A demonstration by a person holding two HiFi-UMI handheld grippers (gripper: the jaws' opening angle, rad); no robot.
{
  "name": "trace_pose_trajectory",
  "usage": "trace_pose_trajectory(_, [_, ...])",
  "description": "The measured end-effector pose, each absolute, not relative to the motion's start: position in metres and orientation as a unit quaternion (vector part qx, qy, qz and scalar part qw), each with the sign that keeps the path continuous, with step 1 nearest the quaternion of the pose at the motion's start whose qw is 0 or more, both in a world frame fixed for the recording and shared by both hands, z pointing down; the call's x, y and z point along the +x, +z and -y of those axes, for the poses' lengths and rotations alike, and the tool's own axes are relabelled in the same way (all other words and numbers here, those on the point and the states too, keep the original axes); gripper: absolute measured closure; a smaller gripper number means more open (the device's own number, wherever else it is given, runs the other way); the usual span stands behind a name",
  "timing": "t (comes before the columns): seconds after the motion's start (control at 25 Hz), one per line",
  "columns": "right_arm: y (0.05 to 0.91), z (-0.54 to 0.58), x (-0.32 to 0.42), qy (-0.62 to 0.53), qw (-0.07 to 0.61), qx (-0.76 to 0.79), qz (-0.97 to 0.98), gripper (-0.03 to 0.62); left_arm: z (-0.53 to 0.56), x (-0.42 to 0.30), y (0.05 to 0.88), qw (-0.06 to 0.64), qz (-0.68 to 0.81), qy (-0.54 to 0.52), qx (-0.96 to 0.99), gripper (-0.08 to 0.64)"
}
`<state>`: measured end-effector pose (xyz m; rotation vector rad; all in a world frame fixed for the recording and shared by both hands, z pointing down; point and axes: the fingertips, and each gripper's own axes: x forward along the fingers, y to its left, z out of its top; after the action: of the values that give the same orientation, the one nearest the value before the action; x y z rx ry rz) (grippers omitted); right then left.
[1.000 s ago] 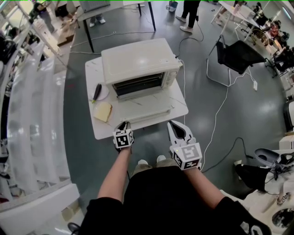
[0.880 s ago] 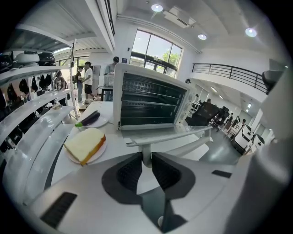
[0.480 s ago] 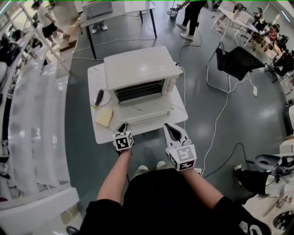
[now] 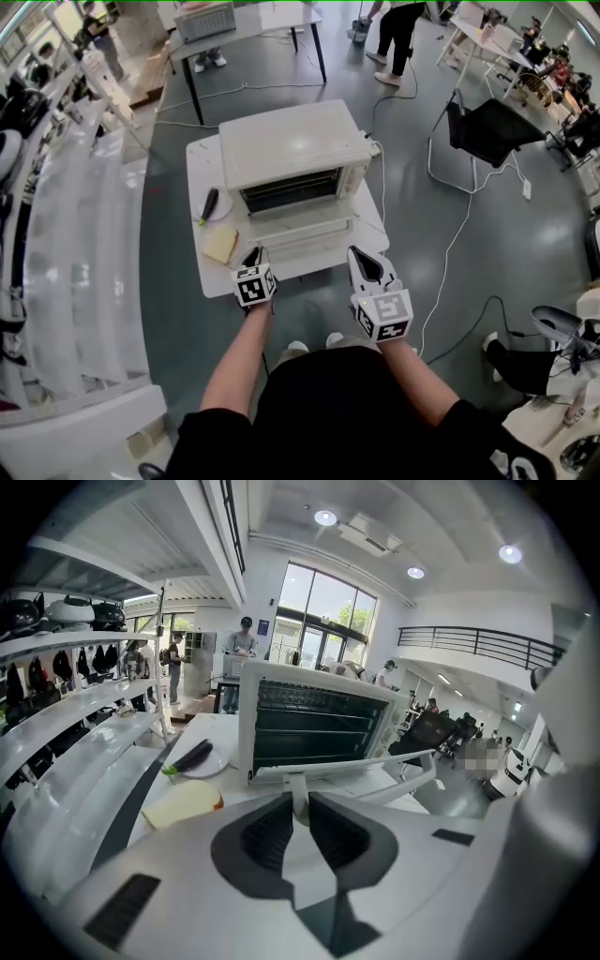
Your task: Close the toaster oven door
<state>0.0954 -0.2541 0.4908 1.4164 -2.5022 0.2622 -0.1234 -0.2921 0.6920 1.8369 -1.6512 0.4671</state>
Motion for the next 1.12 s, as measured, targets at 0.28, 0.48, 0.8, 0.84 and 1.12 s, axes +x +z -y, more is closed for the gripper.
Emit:
trace_pose_trajectory(0.28, [0.493,0.262,0.095,0.092,0.136,0.483,0.86,0.571,0.303,-0.126,0.684,0.303,0.63,0.18,0.692,0.492])
trace_pose_trajectory(0.48, [0.498,0.263,0.092,0.095,0.141,0.479,0.861,0.571,0.31,-0.128,0.677,0.304,0.63,0.182,0.691,0.491])
trace_pose_trajectory(0.8, [0.499,0.258,0.086,0.098,0.143,0.465,0.868,0.571,0.315,-0.128,0.676,0.306,0.626,0.187,0.693,0.491])
trace_pose_trajectory(0.84, [0.499,0.258,0.085,0.097,0.144,0.464,0.869,0.571,0.315,-0.129,0.676,0.307,0.626,0.185,0.693,0.491])
trace_pose_trajectory(1.12, [0.502,0.254,0.08,0.095,0.146,0.457,0.872,0.571,0.322,-0.13,0.669,0.299,0.631,0.194,0.689,0.489])
